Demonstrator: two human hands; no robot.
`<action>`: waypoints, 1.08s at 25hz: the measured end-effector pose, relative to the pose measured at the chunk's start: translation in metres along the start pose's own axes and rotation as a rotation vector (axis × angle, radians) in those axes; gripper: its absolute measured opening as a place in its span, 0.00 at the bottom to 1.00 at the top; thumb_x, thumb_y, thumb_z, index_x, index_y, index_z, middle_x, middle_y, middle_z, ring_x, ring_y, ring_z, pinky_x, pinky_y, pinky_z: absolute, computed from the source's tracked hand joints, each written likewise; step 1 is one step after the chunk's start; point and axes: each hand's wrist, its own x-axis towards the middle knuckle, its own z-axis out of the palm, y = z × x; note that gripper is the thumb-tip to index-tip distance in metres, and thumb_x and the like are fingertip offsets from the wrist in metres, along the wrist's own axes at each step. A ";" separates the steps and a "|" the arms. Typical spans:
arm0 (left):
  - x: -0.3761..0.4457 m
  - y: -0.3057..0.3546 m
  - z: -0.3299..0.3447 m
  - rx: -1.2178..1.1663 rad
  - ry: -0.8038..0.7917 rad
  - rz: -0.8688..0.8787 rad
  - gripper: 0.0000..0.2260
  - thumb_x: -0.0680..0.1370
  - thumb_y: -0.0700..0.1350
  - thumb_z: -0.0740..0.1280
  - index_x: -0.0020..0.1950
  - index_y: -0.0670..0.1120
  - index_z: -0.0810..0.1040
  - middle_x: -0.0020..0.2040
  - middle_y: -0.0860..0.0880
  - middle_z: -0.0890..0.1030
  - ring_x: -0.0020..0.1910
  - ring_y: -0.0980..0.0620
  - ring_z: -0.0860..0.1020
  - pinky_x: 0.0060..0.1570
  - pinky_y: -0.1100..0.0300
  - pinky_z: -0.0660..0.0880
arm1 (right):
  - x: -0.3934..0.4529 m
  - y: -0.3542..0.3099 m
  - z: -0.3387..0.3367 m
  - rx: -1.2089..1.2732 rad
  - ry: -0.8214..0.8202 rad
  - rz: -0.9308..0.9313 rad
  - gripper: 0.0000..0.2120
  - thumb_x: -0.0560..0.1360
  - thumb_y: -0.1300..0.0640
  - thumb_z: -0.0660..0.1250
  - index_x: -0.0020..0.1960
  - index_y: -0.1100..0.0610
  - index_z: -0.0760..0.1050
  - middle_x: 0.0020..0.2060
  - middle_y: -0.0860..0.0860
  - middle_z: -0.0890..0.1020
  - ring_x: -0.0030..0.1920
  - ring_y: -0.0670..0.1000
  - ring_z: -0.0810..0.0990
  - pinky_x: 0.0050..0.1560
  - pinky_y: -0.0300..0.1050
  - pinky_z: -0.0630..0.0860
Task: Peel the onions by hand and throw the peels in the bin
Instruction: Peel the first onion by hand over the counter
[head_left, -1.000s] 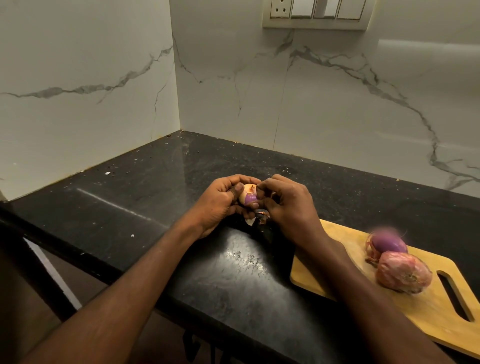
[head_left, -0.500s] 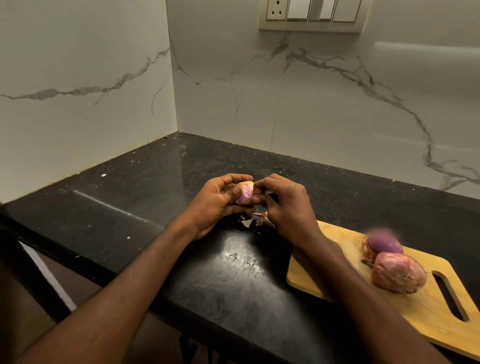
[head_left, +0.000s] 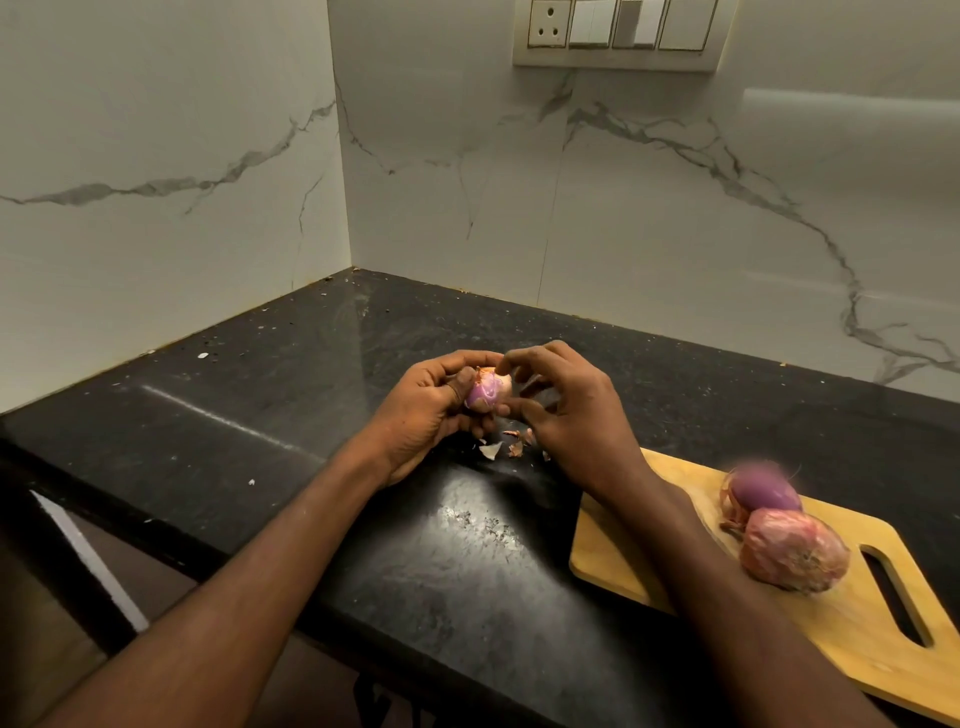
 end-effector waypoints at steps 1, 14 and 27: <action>0.000 0.000 0.000 0.015 -0.009 -0.001 0.14 0.87 0.39 0.58 0.67 0.40 0.79 0.57 0.36 0.83 0.41 0.45 0.81 0.39 0.56 0.80 | 0.000 -0.001 -0.001 -0.031 -0.033 -0.021 0.18 0.73 0.59 0.79 0.62 0.51 0.81 0.53 0.44 0.78 0.50 0.43 0.79 0.50 0.40 0.80; 0.000 -0.001 0.006 0.201 -0.019 -0.037 0.18 0.88 0.49 0.56 0.53 0.38 0.79 0.35 0.43 0.80 0.28 0.47 0.75 0.26 0.57 0.69 | -0.003 -0.006 0.001 -0.123 -0.137 -0.078 0.12 0.77 0.56 0.72 0.58 0.47 0.75 0.45 0.38 0.75 0.43 0.42 0.74 0.42 0.43 0.73; 0.001 -0.004 0.008 0.240 0.006 -0.001 0.17 0.88 0.48 0.55 0.49 0.41 0.79 0.32 0.45 0.79 0.26 0.48 0.74 0.24 0.59 0.68 | -0.003 -0.006 0.006 -0.044 -0.168 -0.093 0.13 0.78 0.57 0.70 0.47 0.44 0.67 0.41 0.41 0.73 0.41 0.43 0.72 0.39 0.40 0.68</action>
